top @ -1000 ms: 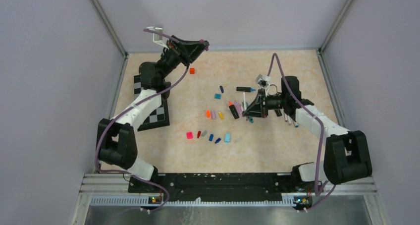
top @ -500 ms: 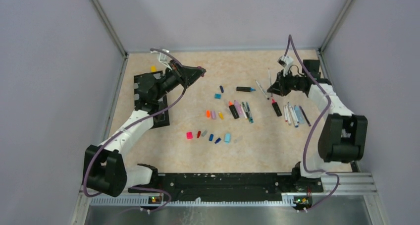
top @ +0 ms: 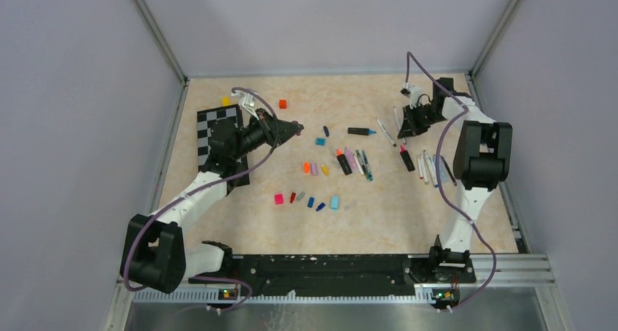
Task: Open the pen caps
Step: Place the pen at the center of the board.
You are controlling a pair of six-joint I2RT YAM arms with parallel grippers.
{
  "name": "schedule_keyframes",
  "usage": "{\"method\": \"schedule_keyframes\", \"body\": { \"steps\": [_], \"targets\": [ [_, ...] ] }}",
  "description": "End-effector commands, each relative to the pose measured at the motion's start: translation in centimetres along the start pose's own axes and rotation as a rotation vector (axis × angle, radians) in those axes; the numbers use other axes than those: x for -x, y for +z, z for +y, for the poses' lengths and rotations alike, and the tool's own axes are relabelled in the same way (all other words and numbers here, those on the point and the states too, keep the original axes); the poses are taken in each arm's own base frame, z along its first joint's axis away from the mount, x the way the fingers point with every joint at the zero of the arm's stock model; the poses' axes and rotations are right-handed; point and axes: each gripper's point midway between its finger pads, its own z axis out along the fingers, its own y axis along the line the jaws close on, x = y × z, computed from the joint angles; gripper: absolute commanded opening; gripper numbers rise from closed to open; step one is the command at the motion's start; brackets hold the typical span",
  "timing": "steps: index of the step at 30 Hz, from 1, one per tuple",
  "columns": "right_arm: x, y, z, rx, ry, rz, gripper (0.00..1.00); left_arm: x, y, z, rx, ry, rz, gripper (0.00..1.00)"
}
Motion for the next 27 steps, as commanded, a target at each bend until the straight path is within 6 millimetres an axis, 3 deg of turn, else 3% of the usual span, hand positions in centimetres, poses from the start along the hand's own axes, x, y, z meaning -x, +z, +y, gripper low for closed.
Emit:
{"method": "schedule_keyframes", "body": {
  "steps": [1, 13, 20, 27],
  "targets": [
    [1.0, 0.1, -1.1, -0.012, 0.0, 0.024, 0.03, 0.2, -0.7, -1.0, -0.027, 0.046, -0.02, 0.0],
    [0.4, 2.0, -2.1, 0.012, 0.065, 0.07, 0.15, -0.5, -0.7, -0.5, -0.018, 0.027, -0.007, 0.0],
    [0.8, 1.9, -2.1, 0.01, 0.074, 0.064, 0.26, -0.7, -0.8, -0.4, -0.018, 0.024, -0.002, 0.0],
    [1.4, 1.3, -1.9, 0.006, 0.067, 0.049, 0.29, -0.8, -0.8, -0.5, -0.02, 0.02, 0.005, 0.0]
  ]
}}
